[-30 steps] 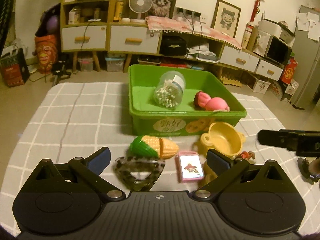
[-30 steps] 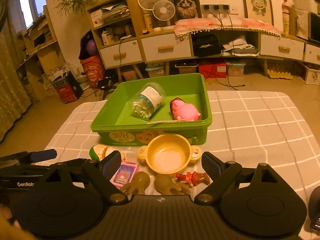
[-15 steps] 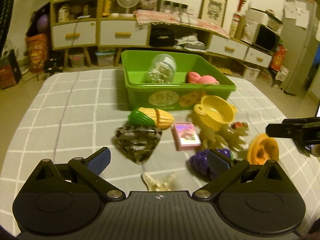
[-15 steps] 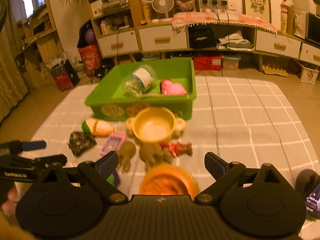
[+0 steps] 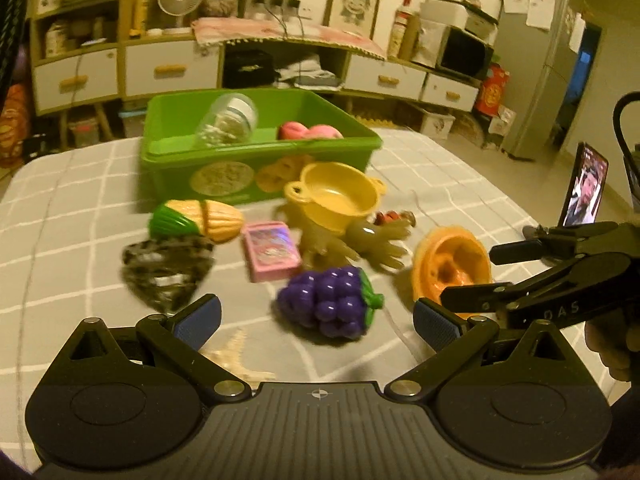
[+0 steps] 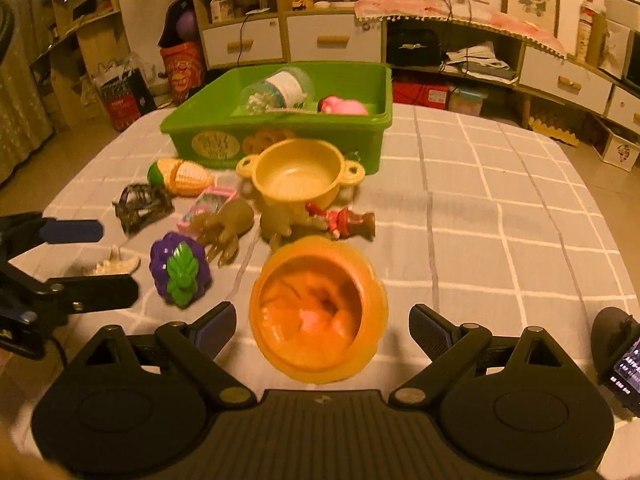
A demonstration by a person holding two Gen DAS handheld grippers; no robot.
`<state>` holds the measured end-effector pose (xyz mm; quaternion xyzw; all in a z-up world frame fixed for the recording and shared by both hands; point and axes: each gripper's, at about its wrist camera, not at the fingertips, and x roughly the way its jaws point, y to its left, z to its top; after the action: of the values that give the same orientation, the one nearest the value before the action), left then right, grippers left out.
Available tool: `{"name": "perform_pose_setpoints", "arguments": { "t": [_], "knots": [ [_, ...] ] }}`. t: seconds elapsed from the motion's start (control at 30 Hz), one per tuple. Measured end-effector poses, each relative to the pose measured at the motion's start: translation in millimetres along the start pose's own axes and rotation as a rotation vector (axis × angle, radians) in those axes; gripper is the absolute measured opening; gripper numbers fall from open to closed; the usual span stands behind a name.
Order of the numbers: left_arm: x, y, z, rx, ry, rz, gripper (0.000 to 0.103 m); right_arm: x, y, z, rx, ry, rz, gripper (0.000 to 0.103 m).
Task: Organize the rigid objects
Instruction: 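Withdraw both tools from the bin back over the remaining toys, then grasp the purple grapes with the left tool while the right tool grasps the orange flower-shaped cup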
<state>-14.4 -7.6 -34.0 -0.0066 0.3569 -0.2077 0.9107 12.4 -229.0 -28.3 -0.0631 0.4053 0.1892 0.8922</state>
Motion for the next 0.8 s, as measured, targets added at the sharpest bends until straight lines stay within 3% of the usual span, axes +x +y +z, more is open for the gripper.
{"name": "perform_pose_setpoints", "arguments": {
  "t": [0.2, 0.5, 0.8],
  "knots": [
    [11.2, -3.8, -0.1, -0.042, 0.015, -0.053, 0.100, 8.0, 3.6, -7.8, -0.030, 0.023, -0.006, 0.071],
    [29.9, 2.3, -2.4, -0.121, 0.034, -0.075, 0.096, 19.9, 3.3, -12.8, 0.007, 0.036, -0.009, 0.071],
    [39.2, 6.6, -7.7, -0.120, 0.011, -0.053, 0.088, 26.2, 12.4, -21.1, -0.028, -0.021, -0.033, 0.082]
  ]
}}
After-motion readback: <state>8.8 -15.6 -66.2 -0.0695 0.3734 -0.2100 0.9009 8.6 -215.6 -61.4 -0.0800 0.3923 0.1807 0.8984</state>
